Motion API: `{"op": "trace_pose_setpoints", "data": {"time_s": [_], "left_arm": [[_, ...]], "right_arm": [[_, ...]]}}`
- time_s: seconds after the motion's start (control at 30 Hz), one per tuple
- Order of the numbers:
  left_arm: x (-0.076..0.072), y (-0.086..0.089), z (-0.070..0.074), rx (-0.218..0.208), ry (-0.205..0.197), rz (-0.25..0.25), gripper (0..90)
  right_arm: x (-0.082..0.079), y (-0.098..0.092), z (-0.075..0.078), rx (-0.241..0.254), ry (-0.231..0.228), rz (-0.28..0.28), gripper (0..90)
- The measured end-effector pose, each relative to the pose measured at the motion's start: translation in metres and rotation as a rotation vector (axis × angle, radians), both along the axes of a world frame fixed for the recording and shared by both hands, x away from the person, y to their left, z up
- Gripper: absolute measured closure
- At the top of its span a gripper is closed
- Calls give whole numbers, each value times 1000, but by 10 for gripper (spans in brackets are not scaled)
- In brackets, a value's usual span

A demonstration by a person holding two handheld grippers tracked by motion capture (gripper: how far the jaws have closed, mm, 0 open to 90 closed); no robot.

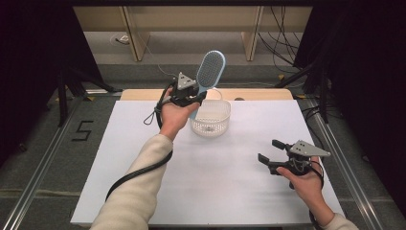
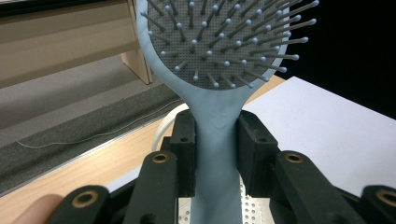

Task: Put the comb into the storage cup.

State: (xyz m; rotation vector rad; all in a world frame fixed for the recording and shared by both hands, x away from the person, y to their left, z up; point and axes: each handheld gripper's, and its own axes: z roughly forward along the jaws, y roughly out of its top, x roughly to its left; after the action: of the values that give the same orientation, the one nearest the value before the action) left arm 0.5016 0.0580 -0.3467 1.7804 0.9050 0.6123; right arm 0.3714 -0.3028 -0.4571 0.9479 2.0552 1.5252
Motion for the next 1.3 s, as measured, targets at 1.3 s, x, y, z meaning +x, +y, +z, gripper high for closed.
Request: {"op": "trace_pose_setpoints", "data": {"time_s": [1.3], "left_arm": [[11,-5,-3,-2,3,-3,700]], "right_arm": [[0,0,0,3,1,-1,172]]}}
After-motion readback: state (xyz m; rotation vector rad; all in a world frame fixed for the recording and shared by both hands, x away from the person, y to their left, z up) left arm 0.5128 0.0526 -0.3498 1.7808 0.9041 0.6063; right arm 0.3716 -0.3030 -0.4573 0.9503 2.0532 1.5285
